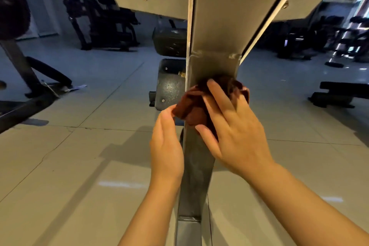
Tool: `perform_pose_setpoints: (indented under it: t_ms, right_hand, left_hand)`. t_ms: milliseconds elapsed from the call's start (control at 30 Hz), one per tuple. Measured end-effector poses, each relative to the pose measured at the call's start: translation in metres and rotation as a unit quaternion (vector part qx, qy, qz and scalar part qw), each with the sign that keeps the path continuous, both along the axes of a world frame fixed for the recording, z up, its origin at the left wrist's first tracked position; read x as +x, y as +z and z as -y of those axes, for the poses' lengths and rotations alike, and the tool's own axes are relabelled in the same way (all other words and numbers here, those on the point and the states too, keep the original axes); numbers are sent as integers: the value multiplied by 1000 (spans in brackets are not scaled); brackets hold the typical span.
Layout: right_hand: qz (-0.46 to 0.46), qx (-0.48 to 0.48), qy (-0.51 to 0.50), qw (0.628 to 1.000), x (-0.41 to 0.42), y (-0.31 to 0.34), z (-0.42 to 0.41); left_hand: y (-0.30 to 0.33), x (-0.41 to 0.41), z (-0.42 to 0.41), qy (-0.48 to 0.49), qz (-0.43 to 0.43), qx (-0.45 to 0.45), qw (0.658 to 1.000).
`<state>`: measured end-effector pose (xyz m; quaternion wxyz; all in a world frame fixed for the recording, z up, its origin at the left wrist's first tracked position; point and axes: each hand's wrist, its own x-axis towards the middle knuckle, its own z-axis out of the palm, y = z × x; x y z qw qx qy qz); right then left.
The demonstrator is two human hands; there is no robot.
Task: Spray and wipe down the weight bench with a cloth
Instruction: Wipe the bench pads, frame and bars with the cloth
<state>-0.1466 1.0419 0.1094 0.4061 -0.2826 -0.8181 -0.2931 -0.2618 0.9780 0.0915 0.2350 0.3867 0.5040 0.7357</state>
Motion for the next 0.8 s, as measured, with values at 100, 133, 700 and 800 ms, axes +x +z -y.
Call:
perform_pose_setpoints:
  t_ms: [100,133,700,800]
  right_hand:
    - [-8,62,7,998,-19,30,-13]
    - [15,86,3,996,-25,31,-18]
    - [255,129,74,956,-8,46,-43]
    - [313,224,29,923,-22,79,-53]
  left_hand:
    - [0,-4,-4,-7,41,9,999]
    - [0,-5,-6,-15,51,14,998]
    - [-26,-21,-15,28,59,-93,994]
    - [-19,-21,-11,37,47,-69,996]
